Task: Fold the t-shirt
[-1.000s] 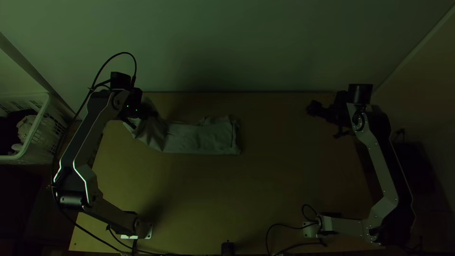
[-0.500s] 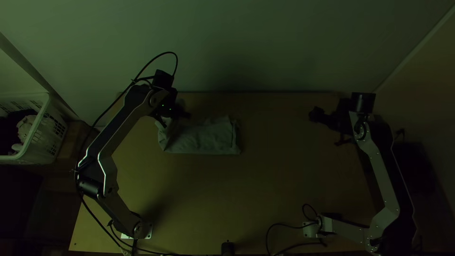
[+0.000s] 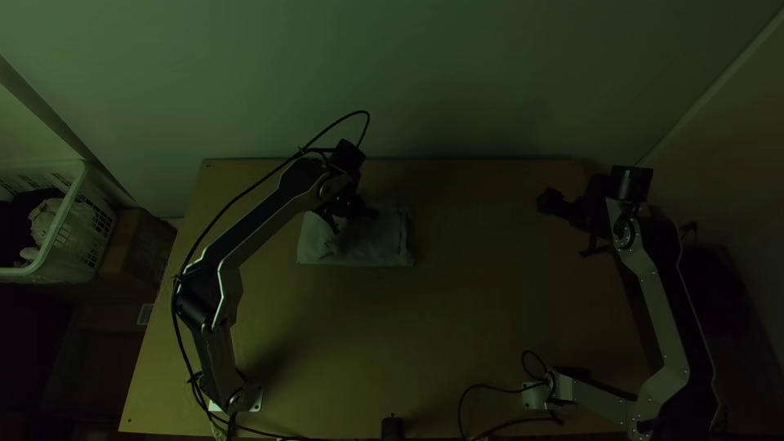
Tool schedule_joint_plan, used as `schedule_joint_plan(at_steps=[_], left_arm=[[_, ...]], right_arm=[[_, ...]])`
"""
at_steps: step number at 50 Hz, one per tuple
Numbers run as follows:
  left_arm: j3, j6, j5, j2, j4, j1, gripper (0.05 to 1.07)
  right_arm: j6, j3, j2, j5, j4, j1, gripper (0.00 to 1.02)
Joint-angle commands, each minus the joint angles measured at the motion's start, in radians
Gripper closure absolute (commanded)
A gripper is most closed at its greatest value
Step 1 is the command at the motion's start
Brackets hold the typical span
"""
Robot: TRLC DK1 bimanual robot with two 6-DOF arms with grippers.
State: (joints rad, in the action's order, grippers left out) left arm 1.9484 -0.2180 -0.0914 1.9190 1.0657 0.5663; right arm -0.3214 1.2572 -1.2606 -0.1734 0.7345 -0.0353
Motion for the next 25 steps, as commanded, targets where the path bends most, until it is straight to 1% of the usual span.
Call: schedule_joint_plan(at_steps=[1, 8, 9, 10, 11, 12, 15, 16, 17, 19, 25], left_arm=[[0.050, -0.047, -0.005, 0.052, 0.008, 0.024, 1.05], [0.118, -0.067, -0.004, 0.123, 0.005, 0.038, 1.05], [0.133, -0.073, -0.002, 0.130, 0.005, 0.044, 1.04], [0.145, -0.083, 0.009, 0.138, 0.005, 0.046, 1.00], [0.159, -0.092, 0.021, 0.146, 0.005, 0.049, 0.91], [0.175, -0.092, 0.042, 0.155, 0.005, 0.053, 0.76], [0.205, -0.092, 0.128, 0.175, 0.007, 0.064, 0.25], [0.219, -0.093, 0.145, 0.183, 0.005, 0.070, 0.10], [0.238, -0.100, 0.153, 0.192, 0.005, 0.075, 0.09], [0.267, -0.116, 0.153, 0.196, 0.002, 0.087, 0.09], [0.276, -0.118, 0.153, 0.155, -0.049, 0.127, 0.09]], right_arm=[[-0.019, -0.035, 0.027, -0.005, -0.009, -0.008, 0.04], [-0.022, -0.055, 0.040, -0.005, -0.018, -0.006, 0.04], [-0.022, -0.059, 0.041, -0.005, -0.021, -0.006, 0.04], [-0.022, -0.064, 0.044, -0.005, -0.024, -0.005, 0.04], [-0.024, -0.070, 0.046, -0.005, -0.027, -0.005, 0.04], [-0.024, -0.074, 0.049, -0.005, -0.029, -0.005, 0.04], [-0.027, -0.091, 0.052, -0.005, -0.035, -0.002, 0.04], [-0.027, -0.097, 0.053, -0.005, -0.038, 0.000, 0.04], [-0.028, -0.104, 0.056, -0.005, -0.041, 0.003, 0.04], [-0.030, -0.117, 0.059, -0.005, -0.050, 0.008, 0.04], [-0.041, -0.151, 0.070, -0.005, -0.086, 0.032, 0.04]])
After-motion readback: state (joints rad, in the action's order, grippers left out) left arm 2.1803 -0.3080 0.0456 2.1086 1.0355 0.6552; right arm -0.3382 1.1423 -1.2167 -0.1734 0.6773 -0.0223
